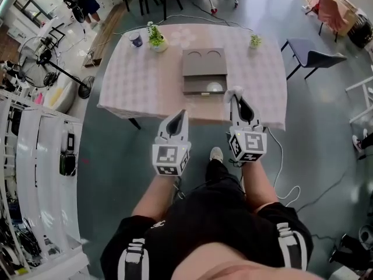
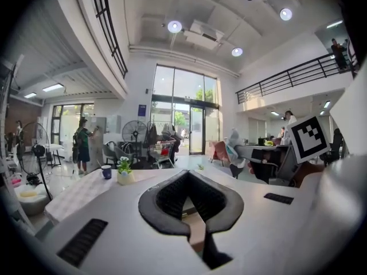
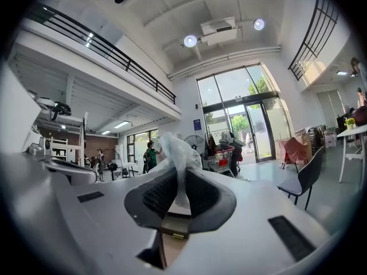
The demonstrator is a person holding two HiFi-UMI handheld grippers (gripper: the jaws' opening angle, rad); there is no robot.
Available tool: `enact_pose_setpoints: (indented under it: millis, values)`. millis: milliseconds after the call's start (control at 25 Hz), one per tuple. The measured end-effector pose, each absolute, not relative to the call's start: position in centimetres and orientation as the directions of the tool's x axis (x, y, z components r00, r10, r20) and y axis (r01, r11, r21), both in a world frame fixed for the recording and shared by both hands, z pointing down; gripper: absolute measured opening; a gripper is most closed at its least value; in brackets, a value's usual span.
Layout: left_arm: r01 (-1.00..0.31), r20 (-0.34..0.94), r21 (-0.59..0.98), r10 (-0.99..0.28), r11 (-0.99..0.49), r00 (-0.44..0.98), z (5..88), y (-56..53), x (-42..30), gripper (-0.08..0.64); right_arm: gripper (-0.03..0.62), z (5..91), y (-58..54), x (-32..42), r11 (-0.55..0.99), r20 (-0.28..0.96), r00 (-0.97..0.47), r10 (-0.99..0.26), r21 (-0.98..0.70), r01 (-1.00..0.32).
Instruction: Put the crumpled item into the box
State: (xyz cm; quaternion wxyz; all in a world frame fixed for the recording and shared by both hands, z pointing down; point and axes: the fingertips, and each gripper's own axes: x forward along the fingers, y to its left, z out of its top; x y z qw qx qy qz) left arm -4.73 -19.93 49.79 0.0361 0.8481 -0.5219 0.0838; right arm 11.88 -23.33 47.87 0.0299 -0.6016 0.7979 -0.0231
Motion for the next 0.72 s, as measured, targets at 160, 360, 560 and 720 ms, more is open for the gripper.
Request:
enact_pose_setpoints:
  millis: [160, 360, 560, 720]
  values:
    - [-0.901, 0.191, -0.022, -0.887, -0.433, 0.421, 49.2, -25.7, -4.1, -0.009, 0.040, 47.8, -29.3, 13.0, 0.288, 0.000, -0.289, -0.957, -0.081, -0.954]
    - [-0.914, 0.175, -0.023, -0.901, -0.406, 0.396, 46.7, -32.4, -3.5, -0.009, 0.040, 45.3, -36.0, 13.8, 0.310, -0.006, -0.311, -0.951, -0.076, -0.948]
    - [-0.916, 0.158, -0.019, -0.906, -0.401, 0.394, 44.8, -35.7, -3.3, -0.009, 0.040, 43.7, -39.5, 14.0, 0.313, -0.005, -0.313, -0.950, -0.077, -0.947]
    - [-0.909, 0.138, -0.025, -0.902, -0.415, 0.408, 43.5, -37.6, -4.1, -0.009, 0.040, 42.7, -40.8, 13.2, 0.305, -0.004, -0.305, -0.952, -0.076, -0.949]
